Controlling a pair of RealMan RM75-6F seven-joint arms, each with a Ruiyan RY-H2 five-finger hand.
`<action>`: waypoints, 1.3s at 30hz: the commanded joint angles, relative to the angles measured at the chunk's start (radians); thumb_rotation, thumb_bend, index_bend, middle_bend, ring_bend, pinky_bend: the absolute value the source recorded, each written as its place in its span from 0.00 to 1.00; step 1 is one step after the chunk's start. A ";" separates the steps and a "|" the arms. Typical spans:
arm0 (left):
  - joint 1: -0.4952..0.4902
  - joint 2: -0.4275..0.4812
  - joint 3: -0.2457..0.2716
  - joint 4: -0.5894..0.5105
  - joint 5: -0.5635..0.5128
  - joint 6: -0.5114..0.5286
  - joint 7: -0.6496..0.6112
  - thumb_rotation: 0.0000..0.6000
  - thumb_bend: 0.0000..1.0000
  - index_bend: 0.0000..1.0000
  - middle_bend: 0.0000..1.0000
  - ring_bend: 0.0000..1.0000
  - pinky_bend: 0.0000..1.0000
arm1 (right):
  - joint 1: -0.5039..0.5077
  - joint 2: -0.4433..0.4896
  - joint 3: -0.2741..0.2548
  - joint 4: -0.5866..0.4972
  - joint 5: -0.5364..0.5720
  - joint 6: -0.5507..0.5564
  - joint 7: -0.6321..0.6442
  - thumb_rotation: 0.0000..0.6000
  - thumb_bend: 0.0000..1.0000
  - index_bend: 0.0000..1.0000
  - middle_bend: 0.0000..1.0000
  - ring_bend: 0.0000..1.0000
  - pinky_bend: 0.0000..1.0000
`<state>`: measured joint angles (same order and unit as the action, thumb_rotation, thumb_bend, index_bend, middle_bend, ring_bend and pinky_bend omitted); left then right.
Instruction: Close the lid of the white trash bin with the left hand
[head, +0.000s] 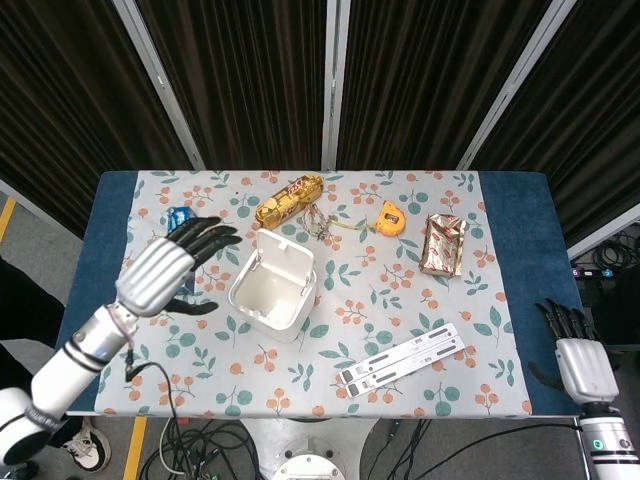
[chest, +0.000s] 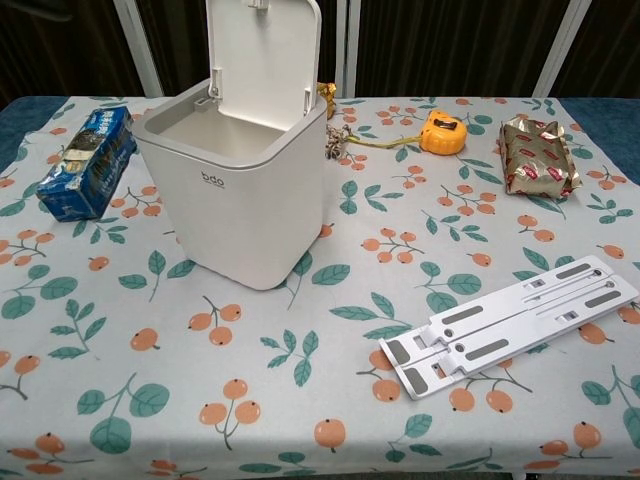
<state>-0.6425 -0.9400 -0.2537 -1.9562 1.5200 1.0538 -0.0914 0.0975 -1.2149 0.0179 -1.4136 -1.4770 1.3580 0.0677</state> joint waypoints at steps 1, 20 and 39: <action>-0.142 -0.043 -0.078 0.028 -0.117 -0.148 0.017 1.00 0.10 0.16 0.15 0.06 0.13 | 0.001 0.002 0.006 0.008 0.006 0.001 0.014 1.00 0.15 0.00 0.00 0.00 0.00; -0.406 -0.068 -0.046 0.122 -0.385 -0.490 0.131 0.92 0.21 0.14 0.17 0.06 0.12 | -0.003 -0.008 0.011 0.052 0.011 0.003 0.064 1.00 0.15 0.00 0.00 0.00 0.00; -0.430 0.113 0.022 -0.070 -0.448 -0.549 0.173 0.77 0.22 0.14 0.21 0.11 0.15 | 0.002 -0.023 0.002 0.062 -0.001 -0.006 0.059 1.00 0.15 0.00 0.00 0.00 0.00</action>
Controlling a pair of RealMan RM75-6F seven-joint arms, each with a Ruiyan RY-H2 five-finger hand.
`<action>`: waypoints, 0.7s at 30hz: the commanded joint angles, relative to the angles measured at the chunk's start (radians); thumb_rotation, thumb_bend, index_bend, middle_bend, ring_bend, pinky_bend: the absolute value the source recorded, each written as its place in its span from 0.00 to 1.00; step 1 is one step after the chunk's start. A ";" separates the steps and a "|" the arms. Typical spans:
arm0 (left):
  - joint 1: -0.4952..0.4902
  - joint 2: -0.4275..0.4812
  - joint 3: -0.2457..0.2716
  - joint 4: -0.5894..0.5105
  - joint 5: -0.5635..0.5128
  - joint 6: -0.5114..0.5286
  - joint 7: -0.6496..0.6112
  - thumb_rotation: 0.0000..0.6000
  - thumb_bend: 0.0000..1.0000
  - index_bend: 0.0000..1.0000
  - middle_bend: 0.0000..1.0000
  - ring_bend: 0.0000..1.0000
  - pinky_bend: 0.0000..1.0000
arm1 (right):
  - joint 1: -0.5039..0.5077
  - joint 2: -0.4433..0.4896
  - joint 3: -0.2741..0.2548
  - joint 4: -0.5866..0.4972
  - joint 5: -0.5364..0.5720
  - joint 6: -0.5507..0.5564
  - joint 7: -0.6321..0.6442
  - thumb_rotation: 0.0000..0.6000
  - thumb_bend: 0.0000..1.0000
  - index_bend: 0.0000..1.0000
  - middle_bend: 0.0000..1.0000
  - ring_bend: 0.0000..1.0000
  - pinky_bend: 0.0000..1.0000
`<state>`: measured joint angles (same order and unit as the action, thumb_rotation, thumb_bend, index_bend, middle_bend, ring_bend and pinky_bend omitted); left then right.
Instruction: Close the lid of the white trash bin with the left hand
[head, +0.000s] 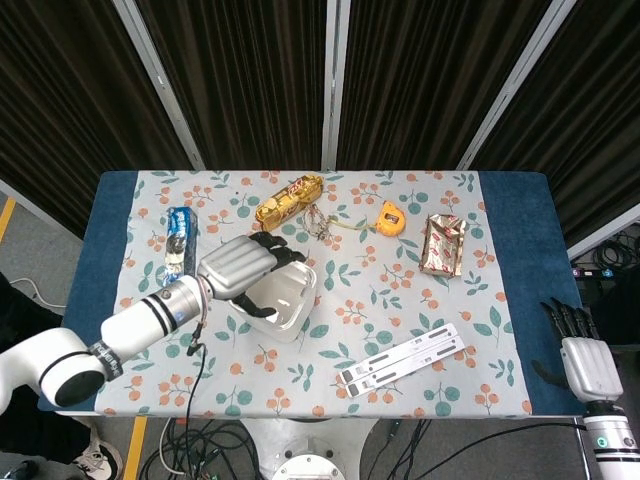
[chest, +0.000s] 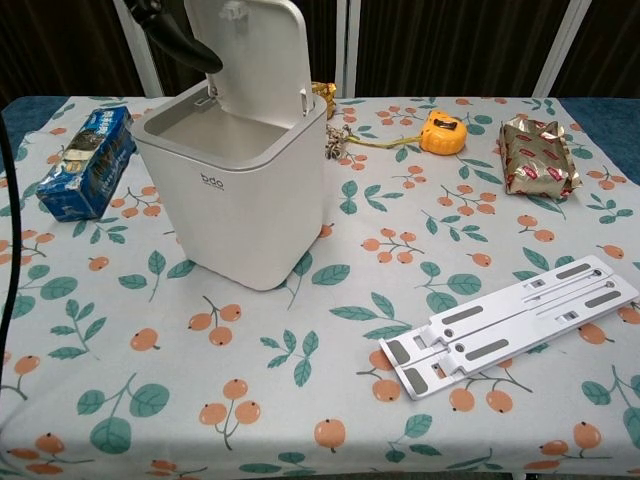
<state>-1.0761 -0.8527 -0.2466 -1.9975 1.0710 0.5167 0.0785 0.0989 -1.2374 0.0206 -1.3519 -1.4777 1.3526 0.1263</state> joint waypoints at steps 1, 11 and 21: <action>0.006 0.032 0.019 -0.038 0.003 -0.011 0.004 0.76 0.22 0.14 0.22 0.11 0.15 | 0.001 -0.001 -0.001 0.000 -0.001 -0.001 0.001 1.00 0.15 0.00 0.00 0.00 0.00; 0.071 0.017 0.070 -0.084 0.071 0.083 0.041 0.73 0.22 0.14 0.21 0.11 0.15 | 0.003 0.002 -0.002 -0.009 -0.003 -0.004 -0.008 1.00 0.15 0.00 0.00 0.00 0.00; 0.159 -0.007 0.121 -0.108 0.152 0.179 0.053 0.72 0.22 0.14 0.18 0.09 0.15 | 0.006 0.000 -0.006 -0.013 -0.001 -0.015 -0.015 1.00 0.15 0.00 0.00 0.00 0.00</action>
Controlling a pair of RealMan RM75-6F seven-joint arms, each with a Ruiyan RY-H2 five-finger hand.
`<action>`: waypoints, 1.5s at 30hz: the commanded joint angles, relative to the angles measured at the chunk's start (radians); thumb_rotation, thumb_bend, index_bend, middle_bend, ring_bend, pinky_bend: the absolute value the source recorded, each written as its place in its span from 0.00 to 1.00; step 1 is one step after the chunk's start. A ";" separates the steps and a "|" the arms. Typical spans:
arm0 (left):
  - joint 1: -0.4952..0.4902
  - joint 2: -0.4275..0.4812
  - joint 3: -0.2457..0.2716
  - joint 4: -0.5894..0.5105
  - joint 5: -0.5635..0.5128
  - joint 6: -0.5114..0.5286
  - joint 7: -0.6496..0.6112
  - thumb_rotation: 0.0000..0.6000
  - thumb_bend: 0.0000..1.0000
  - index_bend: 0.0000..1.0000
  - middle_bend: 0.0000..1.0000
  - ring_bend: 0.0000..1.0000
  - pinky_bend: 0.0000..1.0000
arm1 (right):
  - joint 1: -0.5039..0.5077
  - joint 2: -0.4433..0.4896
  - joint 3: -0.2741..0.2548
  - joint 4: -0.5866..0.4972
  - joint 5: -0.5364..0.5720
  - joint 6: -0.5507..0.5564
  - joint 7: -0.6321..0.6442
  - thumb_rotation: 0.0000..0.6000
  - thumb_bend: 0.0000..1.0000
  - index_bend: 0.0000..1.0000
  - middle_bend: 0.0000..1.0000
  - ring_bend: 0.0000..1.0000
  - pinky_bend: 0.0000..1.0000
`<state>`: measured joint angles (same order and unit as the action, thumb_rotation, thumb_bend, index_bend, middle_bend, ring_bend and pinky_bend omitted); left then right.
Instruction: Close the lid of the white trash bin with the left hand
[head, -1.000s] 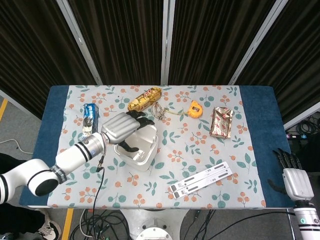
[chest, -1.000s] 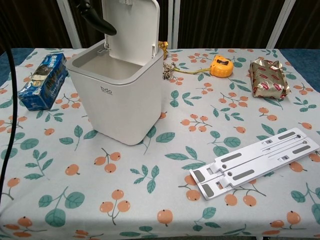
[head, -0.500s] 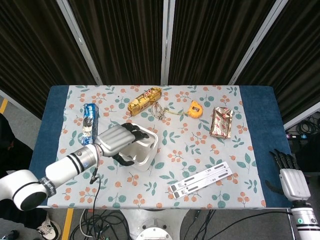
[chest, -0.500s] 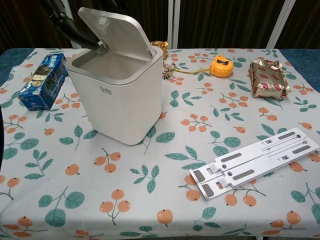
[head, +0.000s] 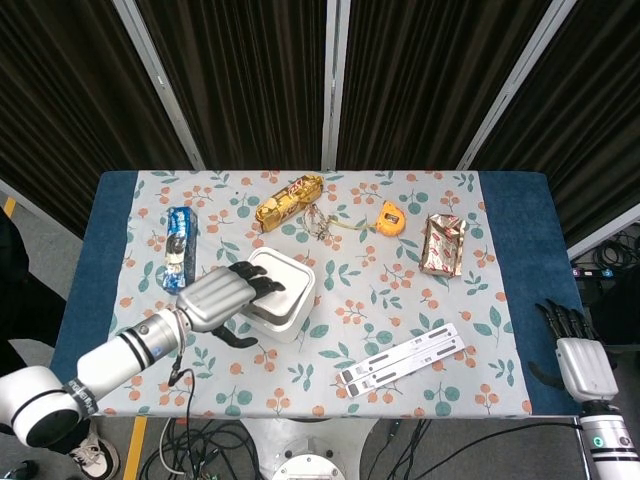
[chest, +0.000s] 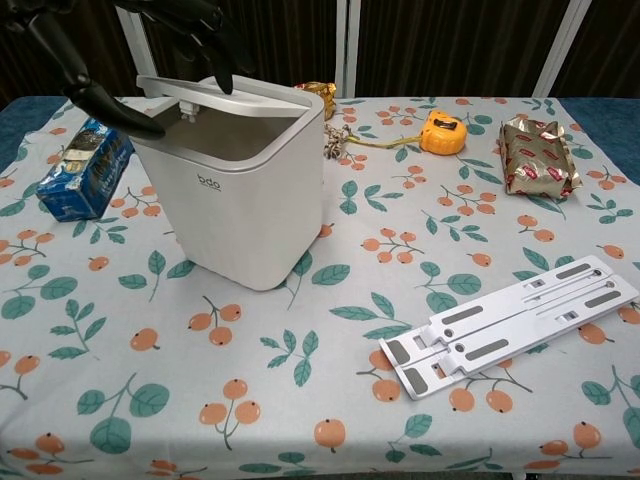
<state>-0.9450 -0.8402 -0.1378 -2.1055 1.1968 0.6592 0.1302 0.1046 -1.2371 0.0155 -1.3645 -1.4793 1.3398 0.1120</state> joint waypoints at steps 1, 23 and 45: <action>0.042 -0.035 0.016 0.004 0.042 0.059 0.000 0.71 0.22 0.14 0.16 0.08 0.15 | 0.002 -0.001 -0.001 -0.001 0.001 -0.004 -0.002 1.00 0.15 0.00 0.00 0.00 0.00; 0.119 -0.127 0.073 0.043 0.111 0.118 0.012 0.70 0.22 0.14 0.13 0.07 0.14 | 0.006 -0.011 -0.004 0.009 0.003 -0.015 0.002 1.00 0.16 0.00 0.00 0.00 0.00; 0.170 -0.137 0.058 0.051 0.152 0.210 0.003 0.70 0.22 0.14 0.13 0.07 0.14 | 0.007 -0.015 -0.005 0.013 0.003 -0.015 0.008 1.00 0.16 0.00 0.00 0.00 0.00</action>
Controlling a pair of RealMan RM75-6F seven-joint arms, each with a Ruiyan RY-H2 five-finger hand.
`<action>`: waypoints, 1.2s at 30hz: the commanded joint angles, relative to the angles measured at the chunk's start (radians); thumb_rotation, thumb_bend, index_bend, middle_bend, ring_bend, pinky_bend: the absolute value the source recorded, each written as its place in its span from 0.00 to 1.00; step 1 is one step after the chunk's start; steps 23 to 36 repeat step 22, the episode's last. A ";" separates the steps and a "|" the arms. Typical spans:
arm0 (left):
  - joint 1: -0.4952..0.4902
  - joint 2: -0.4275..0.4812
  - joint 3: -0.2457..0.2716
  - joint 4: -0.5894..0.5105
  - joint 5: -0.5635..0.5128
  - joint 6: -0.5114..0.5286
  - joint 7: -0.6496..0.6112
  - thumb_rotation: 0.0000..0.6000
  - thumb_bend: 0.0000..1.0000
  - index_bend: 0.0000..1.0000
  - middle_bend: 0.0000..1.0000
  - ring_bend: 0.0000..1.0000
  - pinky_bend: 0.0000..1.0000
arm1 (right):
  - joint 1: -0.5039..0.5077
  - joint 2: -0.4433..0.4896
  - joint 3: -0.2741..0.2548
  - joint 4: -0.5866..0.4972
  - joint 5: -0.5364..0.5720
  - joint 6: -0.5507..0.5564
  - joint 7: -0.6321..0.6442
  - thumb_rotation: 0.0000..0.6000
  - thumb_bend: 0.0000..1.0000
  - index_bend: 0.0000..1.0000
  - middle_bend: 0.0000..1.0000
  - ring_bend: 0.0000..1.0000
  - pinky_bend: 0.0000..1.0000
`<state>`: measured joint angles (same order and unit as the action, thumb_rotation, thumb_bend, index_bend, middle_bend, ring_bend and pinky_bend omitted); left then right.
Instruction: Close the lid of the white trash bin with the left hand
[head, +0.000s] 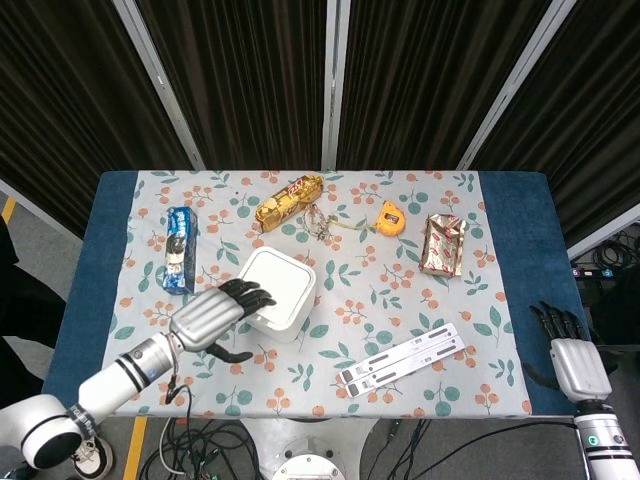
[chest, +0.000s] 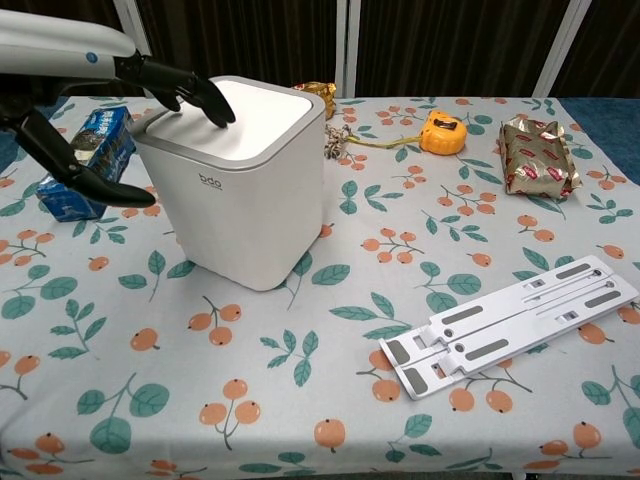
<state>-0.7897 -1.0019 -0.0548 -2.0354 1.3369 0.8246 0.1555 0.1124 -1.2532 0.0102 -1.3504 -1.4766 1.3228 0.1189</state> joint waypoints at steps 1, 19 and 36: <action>0.024 0.037 -0.035 -0.028 0.017 0.069 -0.035 0.70 0.22 0.14 0.13 0.07 0.14 | -0.001 0.002 0.001 -0.002 0.000 0.003 0.001 1.00 0.16 0.00 0.00 0.00 0.00; 0.537 -0.143 0.111 0.423 0.174 0.721 0.055 1.00 0.21 0.15 0.14 0.07 0.13 | -0.009 0.023 0.008 -0.020 -0.022 0.048 0.018 1.00 0.16 0.00 0.00 0.00 0.00; 0.574 -0.181 0.120 0.486 0.173 0.740 0.030 1.00 0.20 0.15 0.14 0.07 0.13 | -0.013 0.026 0.004 -0.027 -0.025 0.053 0.005 1.00 0.16 0.00 0.00 0.00 0.00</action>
